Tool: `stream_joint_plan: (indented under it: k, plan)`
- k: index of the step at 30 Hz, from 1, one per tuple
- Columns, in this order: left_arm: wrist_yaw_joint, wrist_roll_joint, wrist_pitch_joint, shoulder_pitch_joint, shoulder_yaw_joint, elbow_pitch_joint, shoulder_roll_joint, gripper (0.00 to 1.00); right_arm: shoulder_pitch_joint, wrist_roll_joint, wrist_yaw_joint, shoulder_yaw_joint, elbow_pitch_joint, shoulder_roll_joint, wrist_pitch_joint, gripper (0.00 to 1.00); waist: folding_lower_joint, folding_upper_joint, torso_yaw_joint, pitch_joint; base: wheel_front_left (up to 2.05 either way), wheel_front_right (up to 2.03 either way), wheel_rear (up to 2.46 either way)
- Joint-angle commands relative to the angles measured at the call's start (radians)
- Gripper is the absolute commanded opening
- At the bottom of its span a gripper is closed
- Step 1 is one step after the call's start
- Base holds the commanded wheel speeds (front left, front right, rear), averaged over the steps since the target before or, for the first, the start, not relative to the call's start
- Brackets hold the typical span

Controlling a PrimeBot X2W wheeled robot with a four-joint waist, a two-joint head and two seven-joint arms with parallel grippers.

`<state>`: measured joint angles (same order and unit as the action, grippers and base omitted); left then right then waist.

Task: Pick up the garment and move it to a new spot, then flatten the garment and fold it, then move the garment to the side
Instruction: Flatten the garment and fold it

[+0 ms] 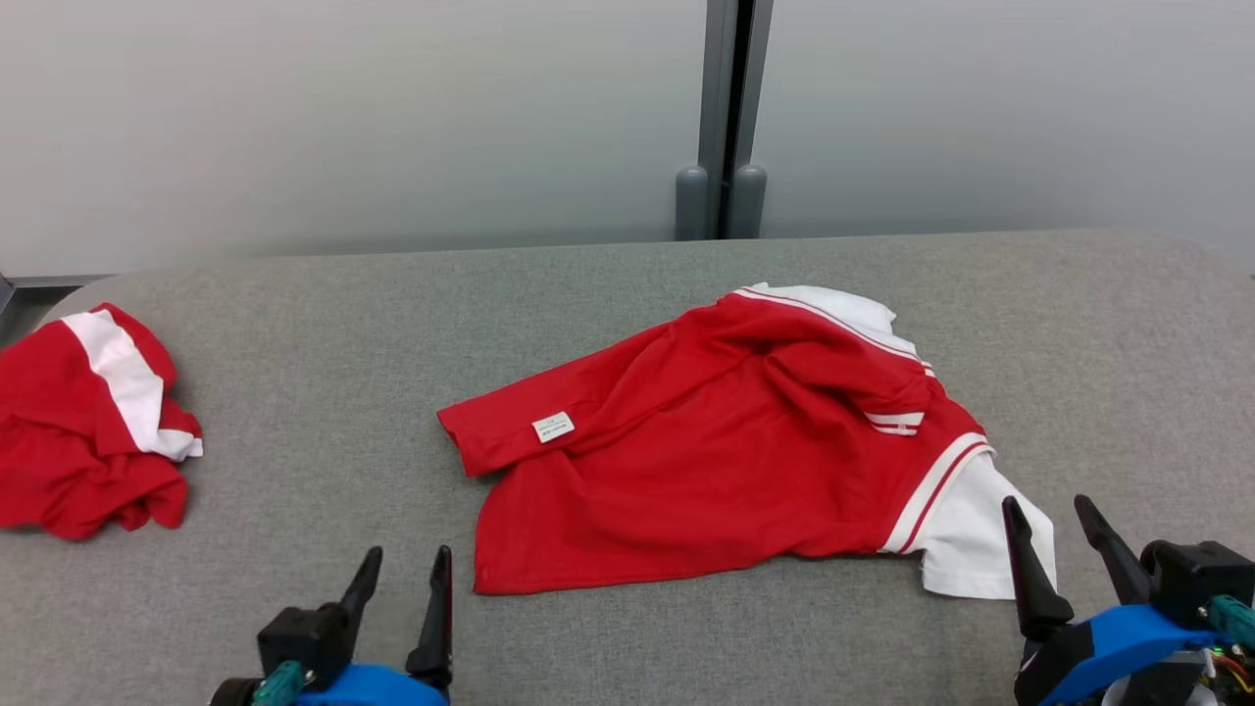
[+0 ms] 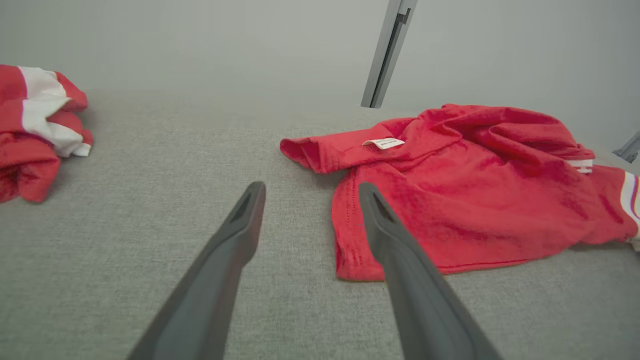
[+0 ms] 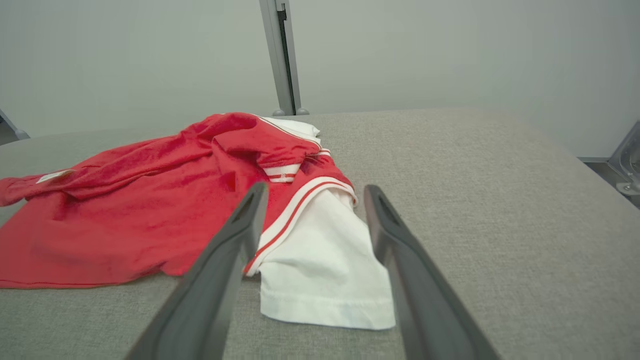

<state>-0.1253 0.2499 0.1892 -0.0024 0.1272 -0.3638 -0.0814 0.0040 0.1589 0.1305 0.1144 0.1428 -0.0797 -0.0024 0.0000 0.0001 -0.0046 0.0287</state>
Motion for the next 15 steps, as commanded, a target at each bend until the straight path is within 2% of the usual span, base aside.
stream_joint_plan:
  k: [1, 4, 8, 15]
  plan:
    - [-0.007, 0.006, -0.017, -0.025, 0.015, -0.016, 0.001, 1.0, -0.016, -0.003, 0.0, 0.001, 0.002, -0.007, 0.007, 1.0, 0.0, -0.0001, -0.002, 0.005, 0.0, 0.0, 0.0]
    - [-0.007, 0.04, -0.066, -0.057, 0.072, -0.077, 0.006, 1.0, -0.028, -0.005, 0.0, 0.007, 0.029, -0.004, 0.046, 1.0, 0.0, -0.0001, -0.011, 0.021, 0.0, 0.0, 0.0]
    - [-0.005, 0.066, -0.107, -0.11, 0.095, -0.172, 0.01, 1.0, -0.054, -0.008, 0.0, 0.016, 0.088, 0.001, 0.084, 1.0, 0.0, -0.0001, -0.025, 0.046, 0.0, 0.0, 0.0]
    - [0.043, 0.077, -0.108, -0.183, 0.089, -0.311, 0.017, 1.0, -0.113, -0.013, 0.0, 0.034, 0.218, 0.001, 0.091, 1.0, 0.0, -0.0001, -0.049, 0.099, 0.0, 0.0, 0.0]
